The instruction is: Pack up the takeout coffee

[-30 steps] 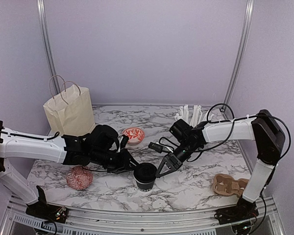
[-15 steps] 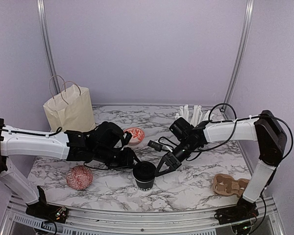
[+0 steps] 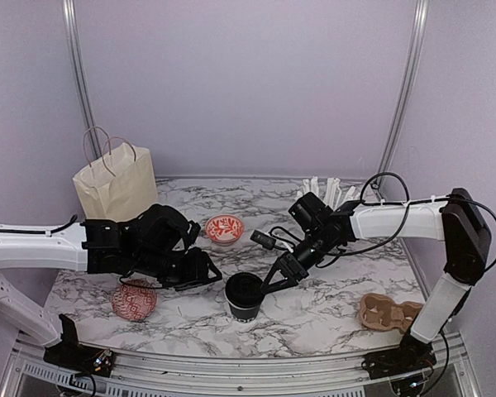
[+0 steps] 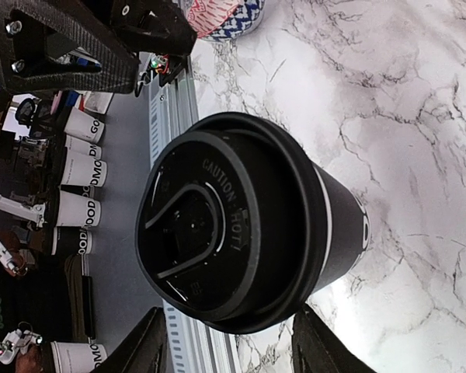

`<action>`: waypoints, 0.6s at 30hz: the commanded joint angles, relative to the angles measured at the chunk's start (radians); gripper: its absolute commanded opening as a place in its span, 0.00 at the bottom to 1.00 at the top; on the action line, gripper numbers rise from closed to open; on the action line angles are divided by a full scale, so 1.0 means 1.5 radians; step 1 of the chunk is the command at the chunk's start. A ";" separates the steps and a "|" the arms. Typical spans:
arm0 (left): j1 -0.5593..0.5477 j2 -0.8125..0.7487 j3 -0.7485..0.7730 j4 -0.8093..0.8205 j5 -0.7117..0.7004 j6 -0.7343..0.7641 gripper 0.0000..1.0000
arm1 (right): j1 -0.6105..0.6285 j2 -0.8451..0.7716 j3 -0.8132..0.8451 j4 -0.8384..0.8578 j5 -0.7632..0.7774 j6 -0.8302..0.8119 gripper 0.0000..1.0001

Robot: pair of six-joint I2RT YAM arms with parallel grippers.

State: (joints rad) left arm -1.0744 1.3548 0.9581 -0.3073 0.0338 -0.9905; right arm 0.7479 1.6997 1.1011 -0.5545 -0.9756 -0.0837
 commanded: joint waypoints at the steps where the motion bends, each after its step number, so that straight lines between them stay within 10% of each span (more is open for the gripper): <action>1: -0.020 -0.013 -0.036 -0.011 0.005 -0.061 0.44 | -0.007 -0.010 0.006 0.008 0.027 -0.009 0.51; 18: -0.029 0.027 -0.072 0.135 0.042 -0.114 0.37 | -0.021 0.013 0.006 0.032 0.000 0.004 0.45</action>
State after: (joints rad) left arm -1.1133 1.3743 0.8490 -0.1566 0.0883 -1.1603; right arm 0.7216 1.7046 1.1011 -0.5354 -0.9459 -0.0792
